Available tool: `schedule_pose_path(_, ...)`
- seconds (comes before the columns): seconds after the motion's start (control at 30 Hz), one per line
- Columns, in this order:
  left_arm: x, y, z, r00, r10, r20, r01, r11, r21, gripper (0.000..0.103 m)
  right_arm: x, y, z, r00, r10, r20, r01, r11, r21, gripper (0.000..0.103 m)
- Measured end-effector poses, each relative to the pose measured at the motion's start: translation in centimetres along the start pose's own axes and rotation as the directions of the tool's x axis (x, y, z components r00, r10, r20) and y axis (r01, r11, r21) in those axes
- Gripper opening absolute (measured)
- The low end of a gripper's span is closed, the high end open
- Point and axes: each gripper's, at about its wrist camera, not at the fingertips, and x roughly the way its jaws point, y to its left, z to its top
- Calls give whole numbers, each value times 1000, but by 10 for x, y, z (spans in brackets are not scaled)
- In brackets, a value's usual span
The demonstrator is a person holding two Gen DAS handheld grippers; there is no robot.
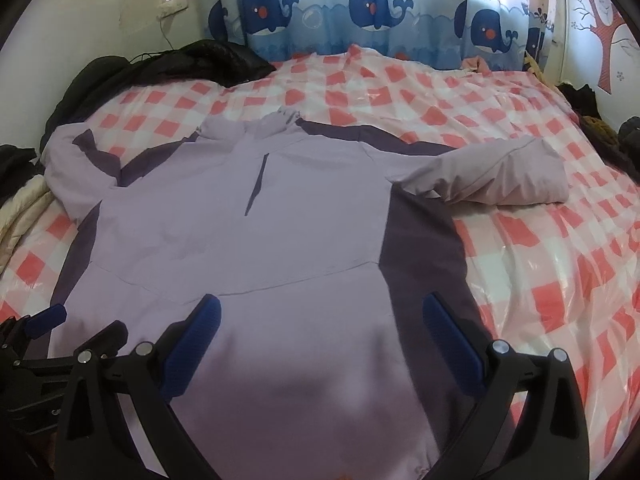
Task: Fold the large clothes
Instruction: 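Grasp the jacket sleeve cuff with the right gripper and lift it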
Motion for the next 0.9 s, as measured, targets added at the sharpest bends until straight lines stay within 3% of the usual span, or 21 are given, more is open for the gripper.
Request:
schedule_pose_path(0.3, -1, 1, 0, 1000, -6, -1, 6, 1000, -4, 96, 2, -23, 21, 999, 26, -22, -25, 1000, 18, 97)
schedule_pose_path(0.43, 1, 1, 0, 1000, -5, -10, 5, 1000, -4, 96, -2, -58, 46, 1000, -27, 15, 27, 1000, -14, 97)
schedule_pose_path(0.7, 14, -1, -4, 998, -15, -55, 14, 1000, -11, 96, 13, -224, 143, 981, -194, 7, 189, 963, 194, 97)
schedule_pose_path(0.8, 21, -3, -6, 997, -3, -74, 3, 1000, -1, 96, 38, -275, 193, 945, -323, -51, 327, 925, 197, 97)
schedule_pose_path(0.9, 29, -5, -9, 995, -2, -101, 2, 1000, 6, 96, 72, -312, 232, 940, -307, -147, 337, 900, 275, 97)
